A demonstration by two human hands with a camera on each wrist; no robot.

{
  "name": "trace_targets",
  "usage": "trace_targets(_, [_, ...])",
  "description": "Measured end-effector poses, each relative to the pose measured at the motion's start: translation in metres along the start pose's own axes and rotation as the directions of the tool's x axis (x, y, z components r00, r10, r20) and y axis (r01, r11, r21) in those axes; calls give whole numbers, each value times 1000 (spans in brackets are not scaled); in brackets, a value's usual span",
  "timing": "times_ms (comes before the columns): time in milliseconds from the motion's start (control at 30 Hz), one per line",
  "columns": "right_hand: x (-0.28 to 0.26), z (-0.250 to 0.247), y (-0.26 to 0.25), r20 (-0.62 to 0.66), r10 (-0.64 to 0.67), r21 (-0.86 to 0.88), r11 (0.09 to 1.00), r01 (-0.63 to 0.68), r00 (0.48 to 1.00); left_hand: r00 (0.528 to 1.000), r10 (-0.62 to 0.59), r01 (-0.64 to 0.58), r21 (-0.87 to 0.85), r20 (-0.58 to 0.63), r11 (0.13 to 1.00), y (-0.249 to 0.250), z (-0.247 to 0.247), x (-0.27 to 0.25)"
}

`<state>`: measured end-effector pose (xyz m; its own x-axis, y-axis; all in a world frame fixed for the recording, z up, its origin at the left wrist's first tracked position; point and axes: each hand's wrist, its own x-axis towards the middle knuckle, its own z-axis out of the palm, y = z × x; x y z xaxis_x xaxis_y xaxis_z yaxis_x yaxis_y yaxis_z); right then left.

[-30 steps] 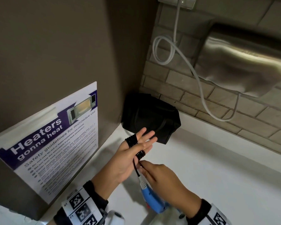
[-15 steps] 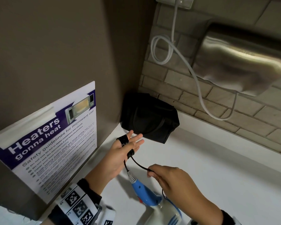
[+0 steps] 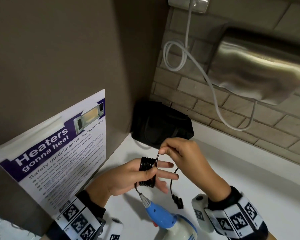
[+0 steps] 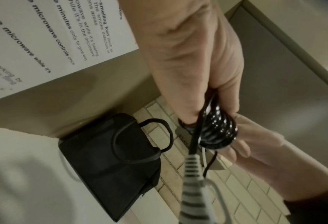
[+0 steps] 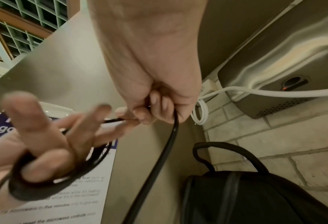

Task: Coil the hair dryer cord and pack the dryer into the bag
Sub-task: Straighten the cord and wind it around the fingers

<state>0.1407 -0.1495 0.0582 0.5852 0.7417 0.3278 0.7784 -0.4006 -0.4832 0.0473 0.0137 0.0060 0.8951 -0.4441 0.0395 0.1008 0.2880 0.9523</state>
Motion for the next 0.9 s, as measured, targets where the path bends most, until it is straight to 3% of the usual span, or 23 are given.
trace_targets(200, [6,23,6,31,97,222,970,-101,995,1000,-14,14,-12,2,1000,-2,0,-1])
trace_targets(400, [-4,43,18,72,173,284,940,-187,982,998,-16,8,-135,-58,991,-2,1,1])
trace_targets(500, [-17,50,20,206,201,352,898,-264,958,992,22,-48,-217,-122,975,-4,5,5])
trace_targets(567, [-25,60,25,248,242,285,907,-310,938,979,61,-118,-295,-196,948,-7,8,9])
trace_targets(667, [-36,77,28,269,251,51,960,-274,930,919,110,-250,-344,-379,905,-14,5,19])
trace_targets(767, [-47,79,18,254,203,-24,979,-204,946,824,96,-332,-339,-558,880,-20,-6,25])
trace_targets(900, [-53,63,7,191,194,-67,981,-185,962,726,38,-335,-305,-687,891,-27,-14,29])
